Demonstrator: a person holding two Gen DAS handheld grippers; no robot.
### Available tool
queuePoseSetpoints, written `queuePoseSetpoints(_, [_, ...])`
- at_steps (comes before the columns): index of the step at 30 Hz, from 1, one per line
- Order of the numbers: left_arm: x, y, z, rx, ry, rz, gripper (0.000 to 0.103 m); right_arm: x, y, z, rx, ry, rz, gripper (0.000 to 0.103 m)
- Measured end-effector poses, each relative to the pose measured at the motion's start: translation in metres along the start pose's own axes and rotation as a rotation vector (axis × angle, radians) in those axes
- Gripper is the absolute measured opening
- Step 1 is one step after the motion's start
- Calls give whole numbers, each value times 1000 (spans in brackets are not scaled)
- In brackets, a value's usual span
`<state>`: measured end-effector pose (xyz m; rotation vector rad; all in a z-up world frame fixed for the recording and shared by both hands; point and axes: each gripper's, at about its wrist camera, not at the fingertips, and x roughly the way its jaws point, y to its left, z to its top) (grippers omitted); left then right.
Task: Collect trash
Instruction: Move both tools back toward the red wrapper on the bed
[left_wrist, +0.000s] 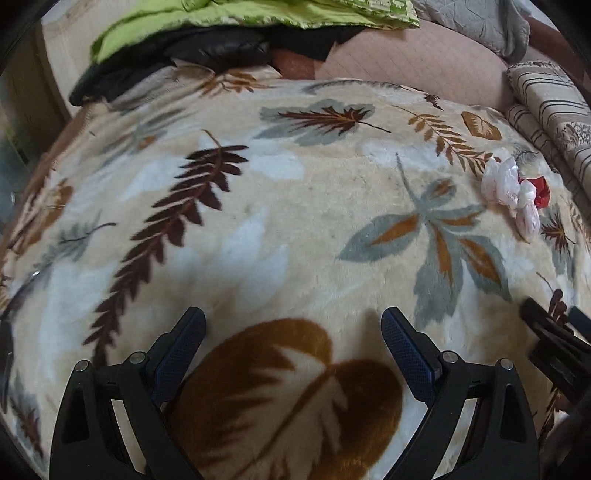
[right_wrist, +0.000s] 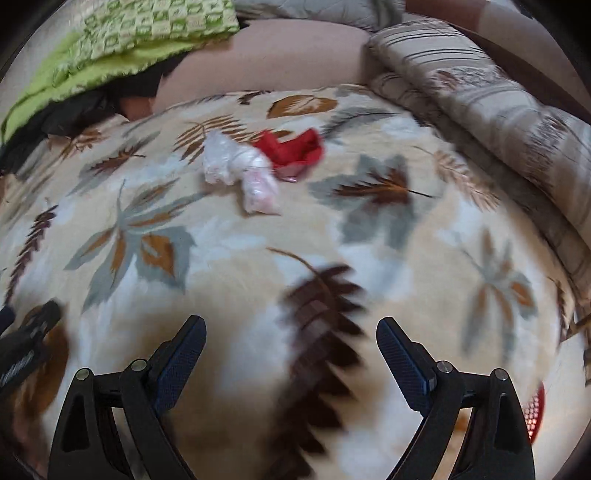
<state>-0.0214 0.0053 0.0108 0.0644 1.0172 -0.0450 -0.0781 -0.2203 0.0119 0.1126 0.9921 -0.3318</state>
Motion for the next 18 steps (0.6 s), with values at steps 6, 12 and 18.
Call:
queuePoseSetpoints(6, [13, -8, 3, 44, -8, 7, 101, 43, 6, 13, 91, -3, -14, 103])
queuePoseSetpoints(12, [21, -6, 7, 28, -16, -8, 103, 41, 9, 16, 121, -17, -73, 103])
queuePoseSetpoints(18, [21, -3, 5, 20, -36, -26, 103, 42, 2, 14, 153, -17, -30, 103])
